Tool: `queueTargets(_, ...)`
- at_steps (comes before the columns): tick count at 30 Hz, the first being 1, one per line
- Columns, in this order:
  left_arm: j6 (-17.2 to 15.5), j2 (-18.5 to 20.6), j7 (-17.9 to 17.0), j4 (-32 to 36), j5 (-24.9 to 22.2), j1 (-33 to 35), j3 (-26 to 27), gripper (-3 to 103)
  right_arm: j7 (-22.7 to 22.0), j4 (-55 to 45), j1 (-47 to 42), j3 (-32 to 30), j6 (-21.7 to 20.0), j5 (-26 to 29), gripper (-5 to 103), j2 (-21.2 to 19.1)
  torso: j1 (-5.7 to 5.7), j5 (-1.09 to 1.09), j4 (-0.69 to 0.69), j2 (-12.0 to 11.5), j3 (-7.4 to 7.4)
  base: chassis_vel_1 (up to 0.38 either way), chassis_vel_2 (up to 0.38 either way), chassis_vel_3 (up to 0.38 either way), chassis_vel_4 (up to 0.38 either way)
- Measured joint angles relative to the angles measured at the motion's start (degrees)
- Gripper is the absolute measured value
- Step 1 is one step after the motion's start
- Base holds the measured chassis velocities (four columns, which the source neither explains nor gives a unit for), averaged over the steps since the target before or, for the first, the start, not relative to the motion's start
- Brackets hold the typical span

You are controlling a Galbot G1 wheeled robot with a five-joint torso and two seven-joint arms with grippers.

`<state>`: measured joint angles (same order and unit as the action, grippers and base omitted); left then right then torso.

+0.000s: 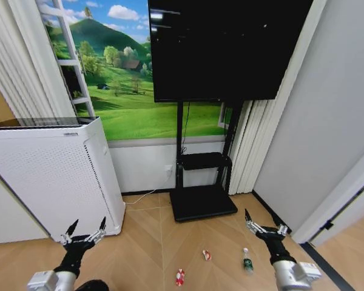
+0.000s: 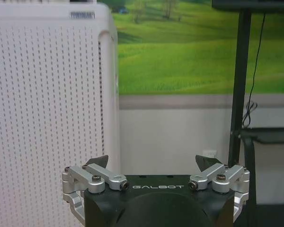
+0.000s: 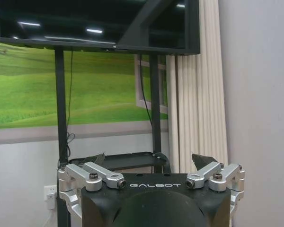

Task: Pick up the trash bin and place the garbage on the floor into it.

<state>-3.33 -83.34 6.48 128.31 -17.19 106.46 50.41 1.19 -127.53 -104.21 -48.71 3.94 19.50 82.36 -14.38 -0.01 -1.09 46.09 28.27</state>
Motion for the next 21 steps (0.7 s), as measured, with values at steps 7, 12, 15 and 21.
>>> queueTargets(7, -0.4, -0.3, 0.2, -1.7, 1.8, -0.1, -0.6, 100, -1.2, 1.1, 1.3, 0.6, -0.7, 2.2, 100, -0.1, 0.70, 0.01, 0.00, -1.7, -0.95, 0.000, 0.000, 0.000, 0.000)
queueTargets(12, -2.7, -1.9, -0.2, 3.8, -1.4, 2.5, 0.4, 100, -1.5, 2.5, 4.8, 2.6, -1.3, 2.6, 100, -0.5, 1.35, 0.02, 0.01, -3.2, -1.80, 0.000, 0.000, 0.000, 0.000)
queueTargets(15, -2.3, -2.3, 0.1, 5.1, -2.0, 3.7, 1.8, 100, -0.2, 2.8, 6.0, 3.5, -2.7, 2.3, 100, -1.3, 1.71, 0.02, 0.02, -4.0, -2.30, 0.000, 0.000, 0.000, 0.000)
queueTargets(21, -2.3, -3.9, 0.1, 6.5, -2.4, 3.7, 2.4, 100, 1.0, 3.2, 7.0, 5.2, -3.6, 1.9, 100, -3.1, 2.39, 0.02, 0.01, -5.5, -3.07, 0.000, 0.000, 0.000, 0.000)
